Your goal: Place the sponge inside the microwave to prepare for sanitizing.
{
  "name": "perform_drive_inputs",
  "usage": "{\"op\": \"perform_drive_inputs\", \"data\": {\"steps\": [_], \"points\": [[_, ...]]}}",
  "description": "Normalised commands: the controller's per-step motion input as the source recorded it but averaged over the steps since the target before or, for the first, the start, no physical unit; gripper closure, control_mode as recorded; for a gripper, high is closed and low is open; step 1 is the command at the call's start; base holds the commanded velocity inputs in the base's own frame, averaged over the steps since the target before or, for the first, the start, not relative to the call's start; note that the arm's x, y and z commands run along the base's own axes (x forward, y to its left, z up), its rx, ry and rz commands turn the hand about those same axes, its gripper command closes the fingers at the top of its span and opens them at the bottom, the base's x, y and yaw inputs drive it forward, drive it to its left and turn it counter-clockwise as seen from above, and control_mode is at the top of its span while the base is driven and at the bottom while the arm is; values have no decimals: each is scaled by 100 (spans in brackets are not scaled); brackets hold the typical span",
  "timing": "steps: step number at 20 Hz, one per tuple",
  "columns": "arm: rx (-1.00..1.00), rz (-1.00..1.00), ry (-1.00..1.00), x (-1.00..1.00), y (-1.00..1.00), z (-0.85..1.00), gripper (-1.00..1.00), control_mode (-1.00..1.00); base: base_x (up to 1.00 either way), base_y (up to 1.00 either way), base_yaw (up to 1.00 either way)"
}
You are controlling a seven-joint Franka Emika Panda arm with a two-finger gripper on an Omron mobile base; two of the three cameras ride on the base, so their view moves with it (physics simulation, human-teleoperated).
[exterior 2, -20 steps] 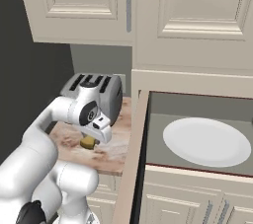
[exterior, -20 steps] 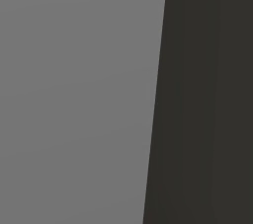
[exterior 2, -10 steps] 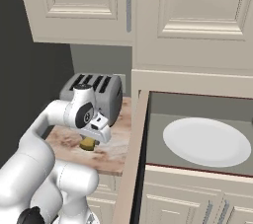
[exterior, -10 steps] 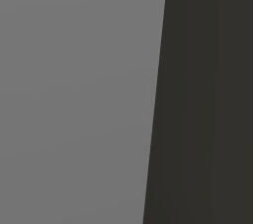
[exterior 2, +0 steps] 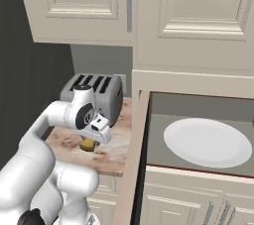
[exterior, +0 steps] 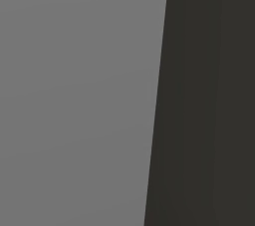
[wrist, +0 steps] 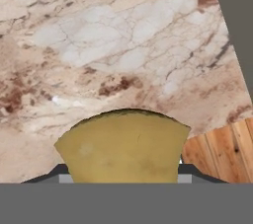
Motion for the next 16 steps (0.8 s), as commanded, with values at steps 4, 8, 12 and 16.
{"op": "perform_drive_inputs", "data": {"steps": [4, 8, 12, 16], "points": [[0, 0, 0, 0, 0, 0, 100, 100, -13, 0, 0], [0, 0, 0, 0, 0, 0, 100, 100, -39, 0, 0], [0, 0, 0, 0, 0, 0, 100, 100, -58, 0, 0], [0, 0, 0, 0, 0, 0, 100, 100, -57, 0, 0]]}}
